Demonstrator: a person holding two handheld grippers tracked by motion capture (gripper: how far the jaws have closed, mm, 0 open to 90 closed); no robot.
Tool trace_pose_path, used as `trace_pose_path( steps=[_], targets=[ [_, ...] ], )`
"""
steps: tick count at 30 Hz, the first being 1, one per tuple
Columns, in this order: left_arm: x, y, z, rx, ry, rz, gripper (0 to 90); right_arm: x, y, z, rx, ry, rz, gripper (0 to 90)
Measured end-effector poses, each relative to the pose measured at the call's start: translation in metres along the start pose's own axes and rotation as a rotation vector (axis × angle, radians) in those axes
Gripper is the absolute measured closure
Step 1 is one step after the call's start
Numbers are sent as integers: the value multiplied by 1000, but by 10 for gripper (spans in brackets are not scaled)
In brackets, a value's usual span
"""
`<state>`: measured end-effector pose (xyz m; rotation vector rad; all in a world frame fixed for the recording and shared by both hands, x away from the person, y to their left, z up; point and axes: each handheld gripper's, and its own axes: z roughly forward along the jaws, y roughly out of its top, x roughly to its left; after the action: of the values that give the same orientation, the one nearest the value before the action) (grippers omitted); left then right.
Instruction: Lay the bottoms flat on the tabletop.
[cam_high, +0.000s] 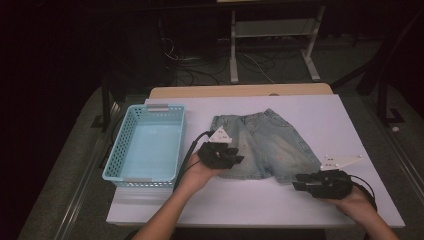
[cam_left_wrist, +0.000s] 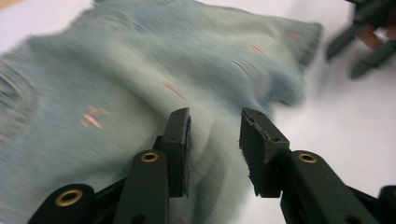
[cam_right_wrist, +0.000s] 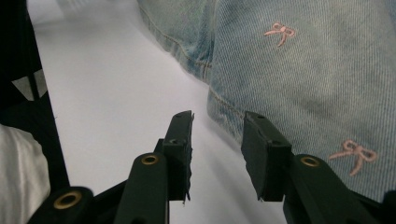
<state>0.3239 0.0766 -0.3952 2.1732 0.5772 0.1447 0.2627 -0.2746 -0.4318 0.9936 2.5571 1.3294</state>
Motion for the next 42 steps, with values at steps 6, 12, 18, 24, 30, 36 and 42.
trace_pose_path(
  steps=[6,12,18,24,30,36,42],
  targets=[
    [-26,-24,7,50,-26,40,647,-3,9,12,11,-1,-25,618],
    [-28,-32,23,96,12,69,629,-6,20,29,27,0,-56,602],
    [-22,-35,41,135,55,91,593,-9,21,44,75,2,-78,564],
    [-15,-32,48,128,83,93,577,-8,19,52,112,-6,-118,558],
    [-12,-29,51,127,71,88,674,-7,19,53,130,-34,-147,760],
    [-6,-26,48,124,38,76,871,-10,20,46,112,-31,-117,806],
    [-4,-8,27,10,31,61,873,-17,31,27,-4,-67,-92,806]
  ],
)
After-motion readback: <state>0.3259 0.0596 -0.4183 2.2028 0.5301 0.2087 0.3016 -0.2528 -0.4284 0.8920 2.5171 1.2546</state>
